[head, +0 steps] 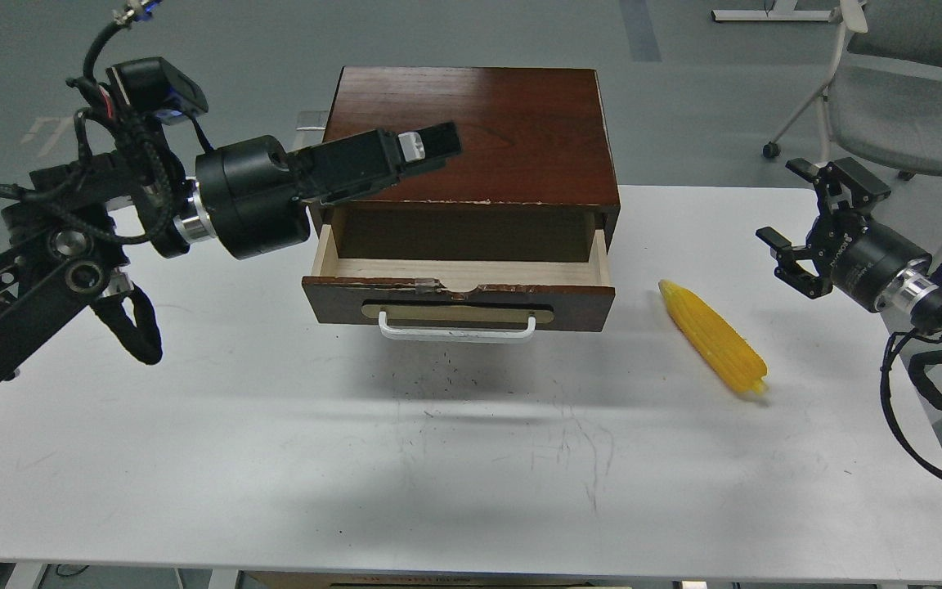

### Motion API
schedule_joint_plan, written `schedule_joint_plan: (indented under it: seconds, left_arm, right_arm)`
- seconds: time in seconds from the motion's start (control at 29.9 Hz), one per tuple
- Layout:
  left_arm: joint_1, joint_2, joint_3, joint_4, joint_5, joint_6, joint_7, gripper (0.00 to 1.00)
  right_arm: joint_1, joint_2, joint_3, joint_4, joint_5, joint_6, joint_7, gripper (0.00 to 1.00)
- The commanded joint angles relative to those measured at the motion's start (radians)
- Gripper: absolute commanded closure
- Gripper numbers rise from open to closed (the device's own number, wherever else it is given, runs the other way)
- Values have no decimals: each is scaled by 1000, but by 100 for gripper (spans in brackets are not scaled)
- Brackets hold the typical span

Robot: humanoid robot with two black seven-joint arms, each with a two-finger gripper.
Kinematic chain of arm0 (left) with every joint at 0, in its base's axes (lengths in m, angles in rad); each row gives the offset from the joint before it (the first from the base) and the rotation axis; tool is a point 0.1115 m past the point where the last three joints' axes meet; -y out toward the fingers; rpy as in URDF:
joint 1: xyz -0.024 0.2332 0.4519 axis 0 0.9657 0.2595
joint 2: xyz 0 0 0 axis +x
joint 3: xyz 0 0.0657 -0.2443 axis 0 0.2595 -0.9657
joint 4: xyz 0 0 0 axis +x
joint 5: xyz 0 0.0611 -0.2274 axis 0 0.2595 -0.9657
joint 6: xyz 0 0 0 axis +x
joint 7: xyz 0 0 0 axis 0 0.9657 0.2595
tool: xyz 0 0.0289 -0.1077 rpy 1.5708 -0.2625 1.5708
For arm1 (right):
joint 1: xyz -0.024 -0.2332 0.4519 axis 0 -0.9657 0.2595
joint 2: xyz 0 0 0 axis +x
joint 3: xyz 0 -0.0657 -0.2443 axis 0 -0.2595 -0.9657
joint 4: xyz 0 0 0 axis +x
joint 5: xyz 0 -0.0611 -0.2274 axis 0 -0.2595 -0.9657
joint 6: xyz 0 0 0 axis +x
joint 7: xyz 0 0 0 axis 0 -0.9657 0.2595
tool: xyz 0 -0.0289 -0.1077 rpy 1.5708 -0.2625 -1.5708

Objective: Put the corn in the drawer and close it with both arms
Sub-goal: 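Raise the left gripper above the drawer and move the right gripper toward the corn, then grasp the yellow corn cob with the right gripper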

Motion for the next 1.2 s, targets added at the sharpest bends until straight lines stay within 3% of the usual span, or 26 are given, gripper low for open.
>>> schedule_joint_plan:
  seconds: [0.0, 0.17, 0.3, 0.43, 0.6, 0.9, 1.0, 1.04, 1.07, 1.1, 1.14, 1.17]
  left_arm:
    - [-3, 2, 3, 0, 1, 0, 0, 0]
    - [2, 10, 5, 1, -8, 0, 0, 0]
    - [10, 8, -3, 10, -73, 0, 1, 0]
    - [20, 17, -6, 55, -209, 0, 15, 0]
    - [43, 46, -6, 133, -413, 0, 68, 0]
    - [57, 74, -4, 155, -505, 0, 78, 0]
    - [57, 77, -4, 155, -507, 0, 78, 0]
    - [57, 77, -4, 155, -506, 0, 78, 0]
    - [57, 77, -6, 155, -505, 0, 78, 0]
    - [56, 79, -4, 155, -505, 0, 76, 0]
    - [57, 79, -4, 155, -505, 0, 78, 0]
    - [57, 79, -4, 155, -505, 0, 78, 0]
  right_arm:
    - [78, -31, -1, 1, -337, 0, 0, 0]
    - [134, -45, -25, 41, -727, 0, 0, 0]
    - [183, -33, -161, 73, -1003, -154, 0, 0]
    - [212, -13, -260, 65, -1059, -213, 0, 0]
    - [238, 28, -353, 33, -1079, -256, 0, 0]
    - [240, 93, -452, 7, -1082, -269, 0, 5]
    - [240, 96, -478, 7, -1082, -269, 0, 14]
    - [241, 96, -493, 7, -1082, -269, 0, 26]
    - [243, 94, -505, 7, -1082, -269, 0, 43]
    - [243, 93, -510, 9, -1082, -269, 0, 53]
    - [243, 90, -515, 12, -1082, -269, 0, 71]
    - [243, 88, -515, 13, -1081, -269, 0, 78]
